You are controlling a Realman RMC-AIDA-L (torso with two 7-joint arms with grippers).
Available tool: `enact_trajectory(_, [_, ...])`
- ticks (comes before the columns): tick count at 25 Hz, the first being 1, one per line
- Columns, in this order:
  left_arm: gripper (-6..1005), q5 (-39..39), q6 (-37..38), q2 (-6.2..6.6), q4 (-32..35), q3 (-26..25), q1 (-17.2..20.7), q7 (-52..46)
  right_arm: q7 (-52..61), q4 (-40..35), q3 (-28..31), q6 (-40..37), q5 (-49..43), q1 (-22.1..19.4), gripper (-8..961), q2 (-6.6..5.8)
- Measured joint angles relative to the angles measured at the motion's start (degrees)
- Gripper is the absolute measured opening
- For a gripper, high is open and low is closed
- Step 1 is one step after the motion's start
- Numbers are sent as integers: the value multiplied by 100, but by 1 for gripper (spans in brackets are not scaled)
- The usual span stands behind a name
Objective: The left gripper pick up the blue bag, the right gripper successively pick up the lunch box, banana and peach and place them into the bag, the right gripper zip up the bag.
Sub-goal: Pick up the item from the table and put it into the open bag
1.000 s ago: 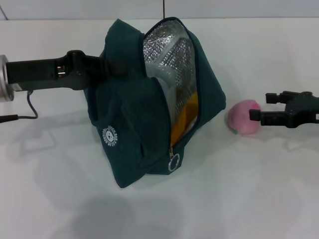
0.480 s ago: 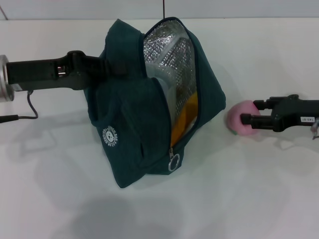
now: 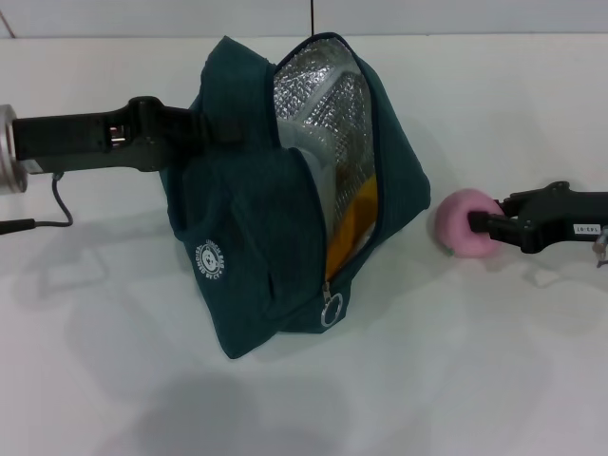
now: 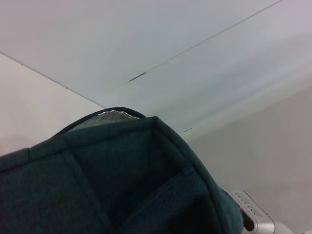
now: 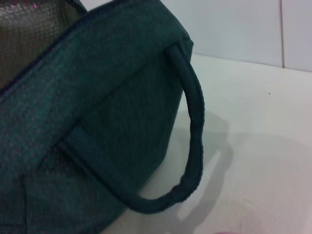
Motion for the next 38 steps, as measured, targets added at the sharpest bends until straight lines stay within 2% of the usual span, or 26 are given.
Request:
enact_trajectory(5, [66,0,0,0,0,0,0,0,1,-9,155,-176,139,-13,222,-25])
enact_trajectory(10, [66,0,1,0,0,0,2,-2,-47,-17,1268,-772,356,-47,180,-15])
enact_trajectory(15, [67,-10,0,0,0,0,11,-7,-356,149,2287,-1660,1575,-122,143,-50])
enact_trajectory(17, [67,-11,1,0,0,0,11,-6,-496,231,2367,-2002,2079,-104,128,-55])
enact_trajectory(21, [67,-13,0,0,0,-14,13,-4,-568,363,2103,-2568,2468,245,95,-16])
enact_trajectory(24, [67,-15,-4,0,0,-24,14,-3,-568,632,1486,-2659,2472,653,71,-8])
enact_trajectory(27, [68,-16,-10,-3,-2,-33,23,-1,-575,832,717,-2433,2432,988,48,-6])
enact_trajectory(32, [68,-20,-25,-8,-9,-35,29,0,-549,771,-320,-1818,2425,1112,48,-6])
enact_trajectory(38, [68,-20,-31,-9,-9,-36,25,5,-422,749,-523,-1618,2373,1208,77,-11])
